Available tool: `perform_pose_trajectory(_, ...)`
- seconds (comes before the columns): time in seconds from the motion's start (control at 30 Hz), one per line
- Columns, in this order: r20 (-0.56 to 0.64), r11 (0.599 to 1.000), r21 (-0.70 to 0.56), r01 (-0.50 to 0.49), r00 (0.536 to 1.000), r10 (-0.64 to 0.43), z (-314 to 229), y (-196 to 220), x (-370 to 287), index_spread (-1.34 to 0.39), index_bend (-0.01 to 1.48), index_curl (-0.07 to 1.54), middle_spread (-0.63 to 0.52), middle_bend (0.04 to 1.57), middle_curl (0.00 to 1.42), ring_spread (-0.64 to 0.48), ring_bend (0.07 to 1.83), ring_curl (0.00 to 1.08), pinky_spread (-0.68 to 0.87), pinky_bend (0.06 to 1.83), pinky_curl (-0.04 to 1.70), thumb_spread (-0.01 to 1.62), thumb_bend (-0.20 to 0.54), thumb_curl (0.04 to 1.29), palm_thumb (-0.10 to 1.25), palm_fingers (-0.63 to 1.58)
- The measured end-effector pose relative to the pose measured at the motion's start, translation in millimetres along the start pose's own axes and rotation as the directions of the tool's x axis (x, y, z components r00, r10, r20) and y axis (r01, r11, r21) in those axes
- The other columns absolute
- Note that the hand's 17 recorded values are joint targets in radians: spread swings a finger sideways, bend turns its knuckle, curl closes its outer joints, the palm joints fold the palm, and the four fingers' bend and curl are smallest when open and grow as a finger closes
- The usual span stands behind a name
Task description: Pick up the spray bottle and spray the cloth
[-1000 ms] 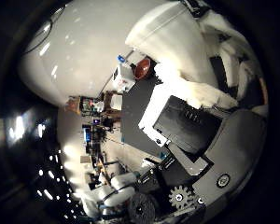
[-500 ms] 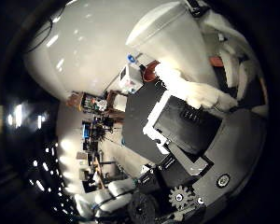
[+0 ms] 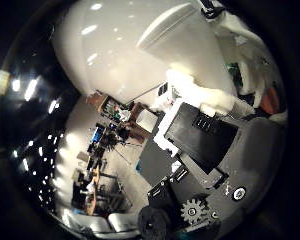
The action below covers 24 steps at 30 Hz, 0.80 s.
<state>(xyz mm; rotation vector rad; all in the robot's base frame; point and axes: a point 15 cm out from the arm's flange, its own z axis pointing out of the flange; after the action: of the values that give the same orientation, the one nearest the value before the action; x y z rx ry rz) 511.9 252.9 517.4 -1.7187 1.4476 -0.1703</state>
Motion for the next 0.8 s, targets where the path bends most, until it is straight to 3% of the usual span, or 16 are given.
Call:
perform_pose_trajectory(0.2, 0.097, 0.996, 0.068, 0.050, 0.994, -0.056, 42.1, 9.6, -44.1, -0.29, 1.14, 0.66, -0.19, 1.32, 0.68, -0.22, 1.42, 0.57, -0.36, 1.26, 0.58, 0.75, -0.014, 1.00, 0.92, 1.24)
perform_pose_trajectory(0.53, 0.253, 0.989, -0.001, 0.149, 0.957, -0.144, 120.1, 71.6, -111.9, -0.29, 1.14, 0.65, -0.19, 1.32, 0.68, -0.22, 1.41, 0.58, -0.36, 1.26, 0.58, 0.83, -0.013, 1.00, 0.90, 1.24)
perform_pose_trajectory(0.8, 0.338, 0.978, -0.088, 0.188, 0.930, -0.148, 153.8, 128.7, -166.0, -0.29, 1.14, 0.65, -0.19, 1.33, 0.68, -0.22, 1.41, 0.58, -0.36, 1.26, 0.58, 0.86, -0.013, 1.00, 0.90, 1.24)
